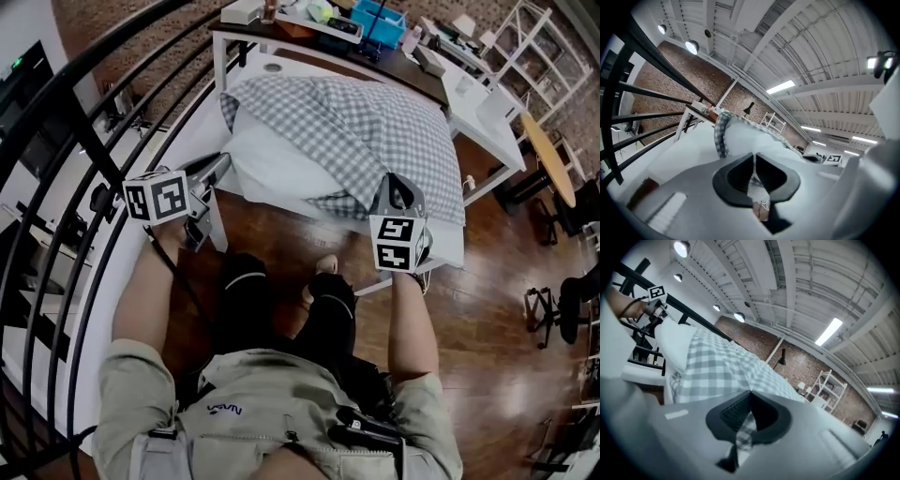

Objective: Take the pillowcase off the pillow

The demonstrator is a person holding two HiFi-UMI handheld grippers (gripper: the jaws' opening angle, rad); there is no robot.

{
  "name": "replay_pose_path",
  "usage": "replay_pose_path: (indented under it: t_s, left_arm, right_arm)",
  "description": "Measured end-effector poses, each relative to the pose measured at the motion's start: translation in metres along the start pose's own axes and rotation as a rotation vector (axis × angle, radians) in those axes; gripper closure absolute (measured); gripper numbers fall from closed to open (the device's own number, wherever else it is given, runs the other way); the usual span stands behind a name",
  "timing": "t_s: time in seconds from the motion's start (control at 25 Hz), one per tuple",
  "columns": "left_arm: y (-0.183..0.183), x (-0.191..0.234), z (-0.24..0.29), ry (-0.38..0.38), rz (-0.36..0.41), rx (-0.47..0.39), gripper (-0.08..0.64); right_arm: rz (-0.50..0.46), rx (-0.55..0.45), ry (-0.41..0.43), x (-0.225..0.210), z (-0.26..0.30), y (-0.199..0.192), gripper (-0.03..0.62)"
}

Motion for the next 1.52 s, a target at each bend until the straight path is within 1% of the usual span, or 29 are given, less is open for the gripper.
replay_pose_path:
  t_s: [0.12,0.2,0.24,0.28,0.32,0.4,0.44,0.48,0.52,0.6,0.64,0.72,0.8,0.88,0.92,1.0,1.08,1.16,1.24,1.32,1.36,1.4,1.44,1.52]
  left_arm:
    - [-0.024,-0.005,0.0,-0.016,0.057,0.063,0.534]
    - [-0.027,-0.012,-0.005,-0.025,0.104,0.068,0.518]
    - [-0.024,-0.018,-0.008,-0.03,0.13,0.055,0.506]
    - [-0.018,-0.025,-0.013,-0.037,0.151,0.025,0.493]
    - [-0.01,-0.031,-0.018,-0.047,0.161,-0.023,0.48]
    - [0.011,-0.038,-0.026,-0.055,0.155,-0.147,0.483]
    - [0.02,-0.036,-0.026,-0.043,0.147,-0.192,0.483]
    - [0.028,-0.031,-0.022,-0.02,0.139,-0.21,0.472]
    - [0.033,-0.023,-0.013,0.009,0.132,-0.199,0.431]
    - [0.038,-0.005,0.016,0.06,0.114,-0.121,0.332]
    - [0.038,0.003,0.031,0.081,0.105,-0.076,0.31]
    - [0.033,0.018,0.053,0.097,0.075,-0.008,0.293]
    - [0.026,0.026,0.064,0.075,0.031,0.018,0.282]
    - [0.024,0.027,0.069,0.043,0.009,0.017,0.284]
    - [0.024,0.026,0.071,0.026,0.012,0.014,0.29]
    - [0.024,0.022,0.074,-0.006,0.038,0.014,0.343]
    - [0.022,0.017,0.074,-0.012,0.068,0.017,0.376]
    - [0.019,0.011,0.072,-0.002,0.094,0.012,0.418]
    - [0.017,0.005,0.068,0.011,0.13,-0.001,0.468]
    - [0.015,-0.001,0.063,0.032,0.178,-0.013,0.495]
    - [0.014,-0.003,0.06,0.046,0.204,-0.02,0.5]
    - [0.013,-0.007,0.057,0.056,0.23,-0.03,0.509]
    - [0.011,-0.012,0.054,0.06,0.257,-0.041,0.517]
    - [0.007,-0.026,0.044,0.057,0.327,-0.064,0.526]
  right_arm:
    - [0.009,0.042,0.045,0.017,0.006,-0.017,0.586]
    - [0.023,0.037,0.073,0.026,0.006,-0.023,0.586]
    - [0.042,0.03,0.087,0.028,0.004,-0.026,0.586]
    - [0.065,0.023,0.102,0.028,0.002,-0.027,0.584]
    - [0.089,0.019,0.118,0.027,-0.001,-0.026,0.584]
    - [0.13,0.006,0.156,0.024,-0.01,-0.019,0.576]
    - [0.145,-0.007,0.181,0.023,-0.016,-0.013,0.566]
    - [0.159,-0.027,0.209,0.022,-0.022,-0.005,0.554]
    - [0.172,-0.054,0.237,0.021,-0.03,0.006,0.548]
    - [0.193,-0.121,0.288,0.019,-0.042,0.033,0.535]
    - [0.198,-0.157,0.309,0.018,-0.045,0.049,0.525]
    - [0.189,-0.225,0.343,0.015,-0.043,0.084,0.514]
    - [0.152,-0.268,0.379,0.017,-0.03,0.118,0.51]
    - [0.107,-0.268,0.422,0.023,-0.003,0.147,0.487]
    - [0.091,-0.254,0.45,0.029,0.014,0.16,0.473]
    - [0.076,-0.197,0.52,0.046,0.053,0.182,0.431]
    - [0.035,-0.112,0.576,0.068,0.091,0.196,0.418]
    - [-0.05,-0.018,0.582,0.09,0.123,0.2,0.396]
    - [-0.135,0.067,0.565,0.107,0.149,0.198,0.394]
    - [-0.167,0.137,0.56,0.117,0.166,0.193,0.395]
    - [-0.171,0.153,0.552,0.117,0.17,0.192,0.424]
    - [-0.18,0.148,0.532,0.115,0.172,0.194,0.516]
    - [-0.202,0.127,0.501,0.111,0.173,0.199,0.581]
    - [-0.252,0.078,0.428,0.099,0.173,0.211,0.583]
Point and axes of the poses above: the fingertips, and each gripper's own axes: z forward along the fingers, x to its left, y out of its top, the point moved 9 cm from there along -z, backward along the fingers, and after that the axes turned 5 degrees about z, right-handed, at the moved point
